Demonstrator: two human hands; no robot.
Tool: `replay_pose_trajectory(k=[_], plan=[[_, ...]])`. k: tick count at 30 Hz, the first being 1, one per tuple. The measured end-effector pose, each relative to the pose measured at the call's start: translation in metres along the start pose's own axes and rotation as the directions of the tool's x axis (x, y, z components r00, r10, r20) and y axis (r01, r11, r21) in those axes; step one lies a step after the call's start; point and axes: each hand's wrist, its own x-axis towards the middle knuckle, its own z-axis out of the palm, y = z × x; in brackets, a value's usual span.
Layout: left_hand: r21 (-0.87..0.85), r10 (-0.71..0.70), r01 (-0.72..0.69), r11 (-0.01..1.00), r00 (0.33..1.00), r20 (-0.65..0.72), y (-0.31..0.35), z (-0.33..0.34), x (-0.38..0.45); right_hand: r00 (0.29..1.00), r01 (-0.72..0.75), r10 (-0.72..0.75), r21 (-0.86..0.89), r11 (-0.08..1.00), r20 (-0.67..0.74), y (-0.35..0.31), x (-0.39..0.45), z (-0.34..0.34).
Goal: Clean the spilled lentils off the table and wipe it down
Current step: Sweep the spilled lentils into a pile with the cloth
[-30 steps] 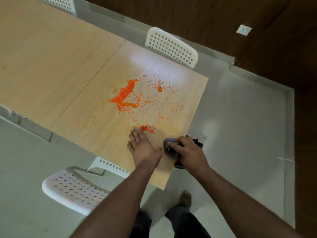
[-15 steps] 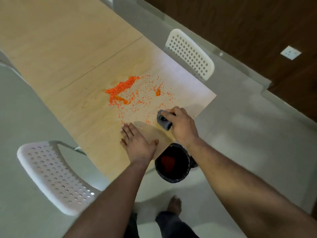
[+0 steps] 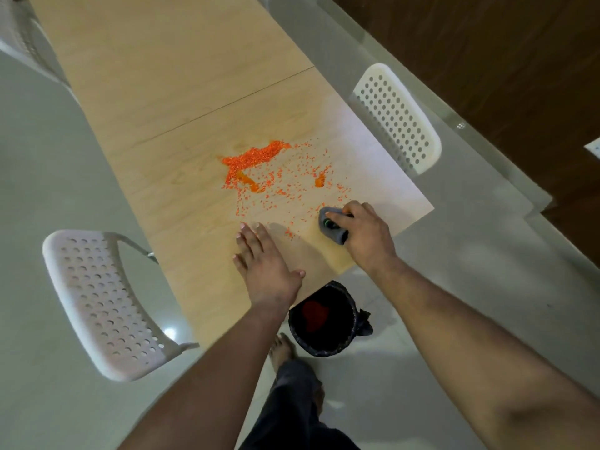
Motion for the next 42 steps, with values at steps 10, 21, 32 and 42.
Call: replay_pose_trajectory(k=[10,21,32,42], plan=[[-0.026,0.102,-0.100,0.995,0.993,0.059,0.057,0.009,0.010,0.999,0.034,-0.035,0.057,0.998,0.008,0.007,-0.038,-0.025],[-0.027,-0.053,0.052,0.998,0.998,-0.035,0.088,0.034,0.013,0.982,0.177,-0.180,0.055,0.983,0.054,0.085,0.030,-0.027],[-0.207,-0.266,0.246,0.947,0.961,-0.077,0.143,0.052,0.025,0.842,0.505,-0.524,0.157,0.849,0.126,0.131,0.035,-0.053],[-0.116,-0.283,0.276,0.954,0.958,-0.047,0.143,0.046,0.036,0.781,0.595,-0.611,0.142,0.791,0.133,0.142,0.087,-0.050]])
